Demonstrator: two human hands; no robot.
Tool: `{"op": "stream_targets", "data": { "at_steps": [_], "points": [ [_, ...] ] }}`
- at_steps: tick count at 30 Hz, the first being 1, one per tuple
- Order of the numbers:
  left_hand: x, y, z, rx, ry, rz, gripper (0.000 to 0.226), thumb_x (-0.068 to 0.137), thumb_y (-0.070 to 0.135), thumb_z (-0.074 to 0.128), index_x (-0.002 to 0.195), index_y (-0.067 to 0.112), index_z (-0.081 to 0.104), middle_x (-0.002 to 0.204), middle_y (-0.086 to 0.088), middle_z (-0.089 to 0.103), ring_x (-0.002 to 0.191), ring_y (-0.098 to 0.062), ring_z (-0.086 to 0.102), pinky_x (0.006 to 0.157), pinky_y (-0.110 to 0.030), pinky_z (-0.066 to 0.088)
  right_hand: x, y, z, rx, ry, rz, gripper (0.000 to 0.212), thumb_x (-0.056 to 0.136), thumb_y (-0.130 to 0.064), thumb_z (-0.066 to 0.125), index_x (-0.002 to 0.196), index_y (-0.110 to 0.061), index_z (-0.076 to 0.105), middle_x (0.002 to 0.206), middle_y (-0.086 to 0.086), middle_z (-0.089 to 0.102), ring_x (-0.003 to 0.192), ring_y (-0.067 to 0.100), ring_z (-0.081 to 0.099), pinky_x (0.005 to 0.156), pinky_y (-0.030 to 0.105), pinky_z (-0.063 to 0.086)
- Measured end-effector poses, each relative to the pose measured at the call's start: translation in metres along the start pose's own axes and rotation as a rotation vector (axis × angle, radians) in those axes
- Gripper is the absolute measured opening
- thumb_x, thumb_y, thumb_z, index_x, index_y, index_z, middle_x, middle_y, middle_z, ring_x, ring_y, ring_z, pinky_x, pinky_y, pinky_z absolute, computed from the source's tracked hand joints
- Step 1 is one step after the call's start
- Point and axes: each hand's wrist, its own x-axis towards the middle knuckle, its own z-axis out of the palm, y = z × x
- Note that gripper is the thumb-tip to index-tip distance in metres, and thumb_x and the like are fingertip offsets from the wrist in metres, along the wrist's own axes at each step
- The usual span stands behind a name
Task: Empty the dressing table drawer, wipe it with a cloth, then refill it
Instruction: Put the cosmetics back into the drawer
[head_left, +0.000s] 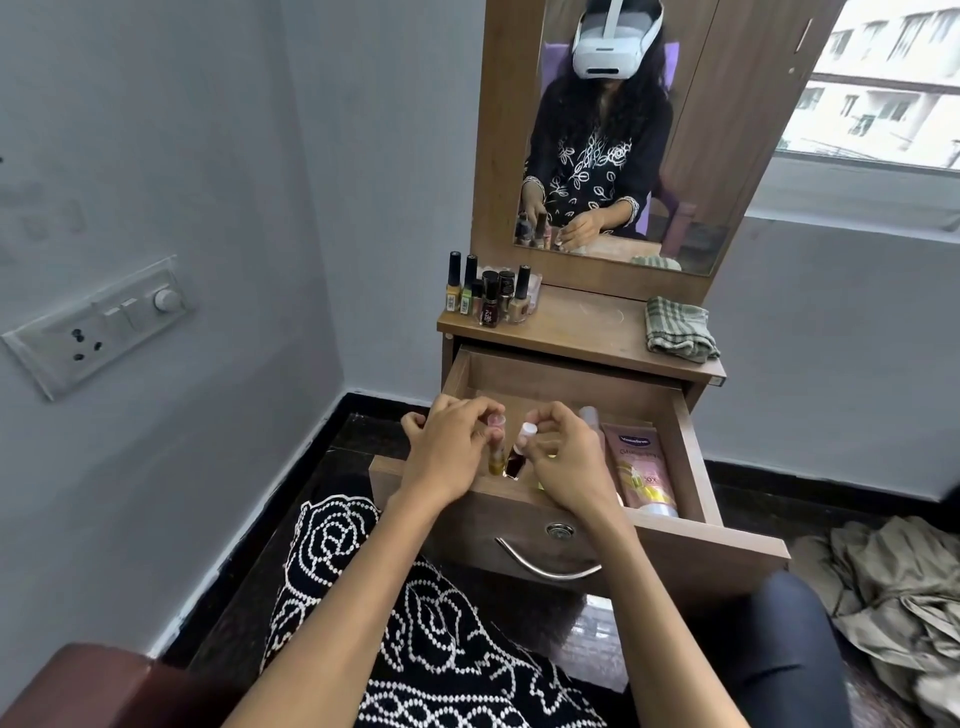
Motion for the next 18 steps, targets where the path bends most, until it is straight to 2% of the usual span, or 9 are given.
{"op": "stream_targets", "data": {
  "at_steps": [7, 11, 15, 18],
  "points": [
    [0.0034, -0.0021, 0.002, -0.02, -0.089, -0.042, 0.014, 0.093, 0.029, 0.053, 0.102, 0.036, 0.059, 0.108, 0.015, 0.063, 0.117, -0.007, 0.039, 0.084, -0.031, 0.015, 0.0025, 0.0032, 0.0049, -0.032, -0.058, 0.027, 0.019, 0.081, -0.005, 0.068, 0.091, -0.019, 0.06, 0.083, -0.009, 0.06, 0.063, 0.002, 0.058, 0.053, 0.004, 0.04],
    [0.0045, -0.0026, 0.0022, -0.015, -0.127, -0.071, 0.011, 0.092, 0.028, 0.054, 0.098, 0.035, 0.06, 0.106, 0.014, 0.063, 0.117, -0.009, 0.038, 0.085, -0.033, 0.017, 0.0056, 0.0024, 0.0065, -0.094, -0.102, 0.071, 0.02, 0.079, -0.009, 0.072, 0.086, -0.023, 0.061, 0.084, -0.006, 0.062, 0.074, 0.011, 0.061, 0.054, 0.011, 0.039],
    [0.0063, -0.001, 0.0005, 0.023, -0.184, -0.083, 0.012, 0.092, 0.026, 0.054, 0.099, 0.033, 0.062, 0.106, 0.011, 0.064, 0.118, -0.012, 0.038, 0.091, -0.038, 0.022, 0.0088, -0.0002, 0.0045, -0.11, -0.195, 0.117, 0.019, 0.078, -0.006, 0.072, 0.088, -0.02, 0.063, 0.079, -0.007, 0.06, 0.062, 0.002, 0.055, 0.05, 0.008, 0.038],
    [0.0096, -0.0021, 0.0008, 0.015, -0.226, -0.101, 0.016, 0.09, 0.02, 0.056, 0.099, 0.032, 0.063, 0.106, 0.007, 0.065, 0.121, -0.013, 0.038, 0.101, -0.044, 0.022, 0.0099, -0.0005, 0.0043, -0.124, -0.236, 0.128, 0.021, 0.077, -0.004, 0.072, 0.092, -0.017, 0.066, 0.078, -0.008, 0.061, 0.061, 0.003, 0.055, 0.056, 0.012, 0.043]
  ]
}}
